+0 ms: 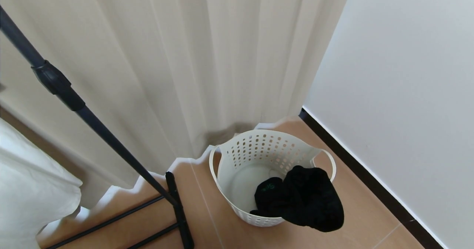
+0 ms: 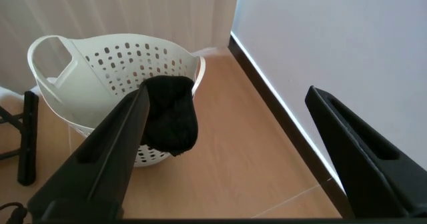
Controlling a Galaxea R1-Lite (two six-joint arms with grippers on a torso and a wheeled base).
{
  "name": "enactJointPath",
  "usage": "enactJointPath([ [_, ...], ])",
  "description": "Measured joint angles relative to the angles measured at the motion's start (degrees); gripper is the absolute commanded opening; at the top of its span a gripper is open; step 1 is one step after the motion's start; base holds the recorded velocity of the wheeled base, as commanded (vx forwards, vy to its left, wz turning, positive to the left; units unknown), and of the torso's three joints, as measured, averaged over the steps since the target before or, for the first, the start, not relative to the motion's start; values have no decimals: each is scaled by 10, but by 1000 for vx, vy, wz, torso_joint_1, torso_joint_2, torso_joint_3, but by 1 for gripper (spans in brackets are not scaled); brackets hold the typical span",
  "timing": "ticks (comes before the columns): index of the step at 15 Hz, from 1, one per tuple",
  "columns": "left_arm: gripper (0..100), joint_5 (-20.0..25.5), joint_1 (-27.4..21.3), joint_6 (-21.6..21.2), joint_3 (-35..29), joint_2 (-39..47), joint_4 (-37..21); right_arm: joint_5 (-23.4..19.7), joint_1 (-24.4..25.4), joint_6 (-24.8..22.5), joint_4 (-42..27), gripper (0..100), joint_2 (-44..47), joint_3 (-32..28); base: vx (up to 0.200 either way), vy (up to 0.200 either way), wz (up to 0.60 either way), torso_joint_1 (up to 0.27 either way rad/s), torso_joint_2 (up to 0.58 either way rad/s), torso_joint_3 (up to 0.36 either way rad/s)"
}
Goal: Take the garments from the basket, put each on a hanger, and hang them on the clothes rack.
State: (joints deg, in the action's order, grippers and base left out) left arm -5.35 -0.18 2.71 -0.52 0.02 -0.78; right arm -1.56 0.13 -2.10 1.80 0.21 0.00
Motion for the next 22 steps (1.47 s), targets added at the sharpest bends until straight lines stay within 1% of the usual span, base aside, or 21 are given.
enactJointPath([
  [12, 100, 0, 0, 0, 0, 0, 0, 4, 0, 1, 7, 100, -1, 0, 0, 0, 0, 3, 3, -196],
  [17, 100, 0, -1, 0, 0, 0, 0, 2, 0, -9, 0, 100, 0, 0, 0, 0, 0, 3, 3, -183],
  [19, 100, 0, 0, 0, 0, 0, 0, 2, 4, -10, -1, 100, 23, 0, 0, 0, 0, 1, 1, -28],
  [20, 100, 0, 0, 1, 0, 0, 0, 1, 6, -16, 0, 100, 51, 0, 0, 0, 0, 0, 0, 0],
  [22, 100, 0, -1, -2, 0, 0, 0, -2, 18, -44, 4, 100, 131, 0, 0, 0, 0, 0, 0, 0],
])
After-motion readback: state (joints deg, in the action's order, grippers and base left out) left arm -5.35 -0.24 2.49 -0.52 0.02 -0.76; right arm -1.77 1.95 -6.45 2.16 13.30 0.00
